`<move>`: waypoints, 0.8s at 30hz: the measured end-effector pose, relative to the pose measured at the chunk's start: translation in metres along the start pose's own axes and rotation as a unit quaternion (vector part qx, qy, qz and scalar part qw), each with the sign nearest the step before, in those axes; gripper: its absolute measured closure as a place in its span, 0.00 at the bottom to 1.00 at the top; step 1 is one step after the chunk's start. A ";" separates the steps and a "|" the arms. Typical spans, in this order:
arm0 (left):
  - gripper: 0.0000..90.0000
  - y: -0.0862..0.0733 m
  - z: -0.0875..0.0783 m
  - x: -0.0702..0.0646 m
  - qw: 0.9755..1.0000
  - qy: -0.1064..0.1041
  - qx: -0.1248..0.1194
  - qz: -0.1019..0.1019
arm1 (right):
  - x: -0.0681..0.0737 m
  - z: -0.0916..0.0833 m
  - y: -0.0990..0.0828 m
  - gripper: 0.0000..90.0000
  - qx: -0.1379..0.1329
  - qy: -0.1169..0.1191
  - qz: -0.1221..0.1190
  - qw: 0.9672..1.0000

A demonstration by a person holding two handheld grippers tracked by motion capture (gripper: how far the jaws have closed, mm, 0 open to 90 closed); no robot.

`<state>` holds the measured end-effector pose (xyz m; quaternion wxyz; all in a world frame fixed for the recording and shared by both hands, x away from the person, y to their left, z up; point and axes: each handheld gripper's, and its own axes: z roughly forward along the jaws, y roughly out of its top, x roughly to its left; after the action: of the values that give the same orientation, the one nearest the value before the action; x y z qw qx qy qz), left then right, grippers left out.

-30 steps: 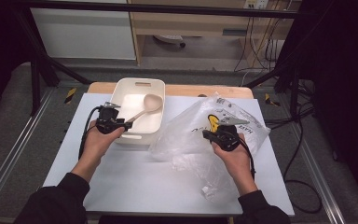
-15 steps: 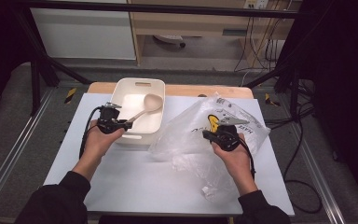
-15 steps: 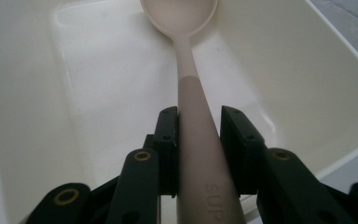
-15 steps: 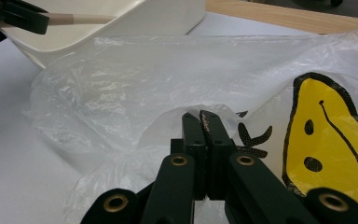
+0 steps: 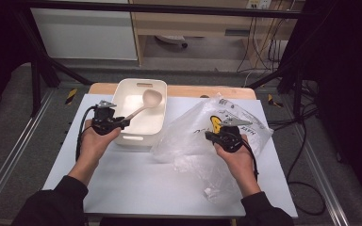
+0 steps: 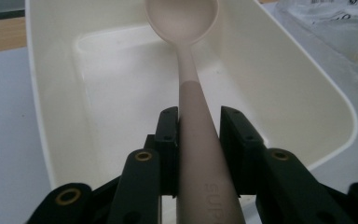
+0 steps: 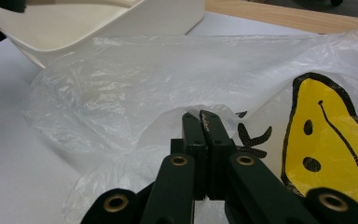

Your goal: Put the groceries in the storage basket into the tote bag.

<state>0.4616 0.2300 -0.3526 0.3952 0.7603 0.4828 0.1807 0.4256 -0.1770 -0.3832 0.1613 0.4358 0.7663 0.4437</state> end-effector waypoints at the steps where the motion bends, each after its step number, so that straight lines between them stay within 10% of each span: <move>1: 0.76 0.001 -0.005 -0.001 1.000 -0.002 -0.002 0.004 | 0.000 0.000 0.000 1.00 0.000 0.000 0.000 1.000; 24: 0.76 -0.016 -0.083 -0.029 0.994 -0.086 -0.022 0.063 | -0.002 0.002 -0.001 1.00 0.005 0.012 0.013 1.000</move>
<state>0.3839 0.2430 -0.3106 0.4398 0.7931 0.3940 0.1496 0.4272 -0.1775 -0.3856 0.1437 0.4411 0.7647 0.4472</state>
